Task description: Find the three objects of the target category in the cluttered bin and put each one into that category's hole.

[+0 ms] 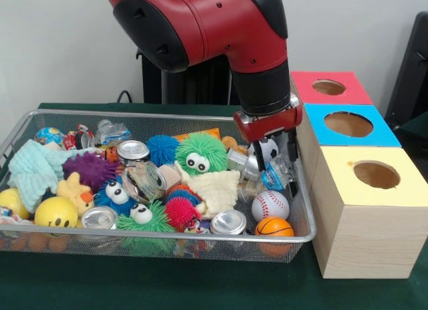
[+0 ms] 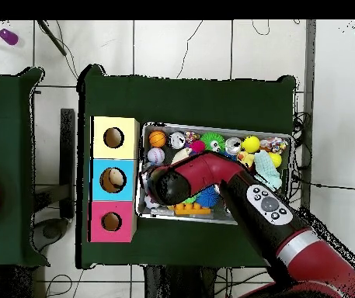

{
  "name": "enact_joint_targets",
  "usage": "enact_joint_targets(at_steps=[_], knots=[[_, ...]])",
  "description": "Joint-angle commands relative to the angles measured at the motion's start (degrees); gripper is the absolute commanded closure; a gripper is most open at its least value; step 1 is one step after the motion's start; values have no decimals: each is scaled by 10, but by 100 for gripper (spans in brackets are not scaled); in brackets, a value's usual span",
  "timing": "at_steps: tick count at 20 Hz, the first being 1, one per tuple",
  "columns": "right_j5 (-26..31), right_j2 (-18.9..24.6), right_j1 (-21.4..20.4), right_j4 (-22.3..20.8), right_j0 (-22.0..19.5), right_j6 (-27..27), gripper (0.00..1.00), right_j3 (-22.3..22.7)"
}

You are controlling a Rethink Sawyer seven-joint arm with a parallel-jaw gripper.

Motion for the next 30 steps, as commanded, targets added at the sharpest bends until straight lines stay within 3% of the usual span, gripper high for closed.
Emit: enact_joint_targets(at_steps=[1,5,6,9,22,30], knots=[[-24,-11,-1,-27,3,-50,0,-59],[-31,-11,1,-23,0,-42,0,-57],[-29,-10,1,-23,-2,-48,100,-55],[-15,1,8,-15,-11,-70,100,-54],[-7,1,7,-16,-11,-79,100,-52],[81,10,-21,33,-14,-107,100,-53]])
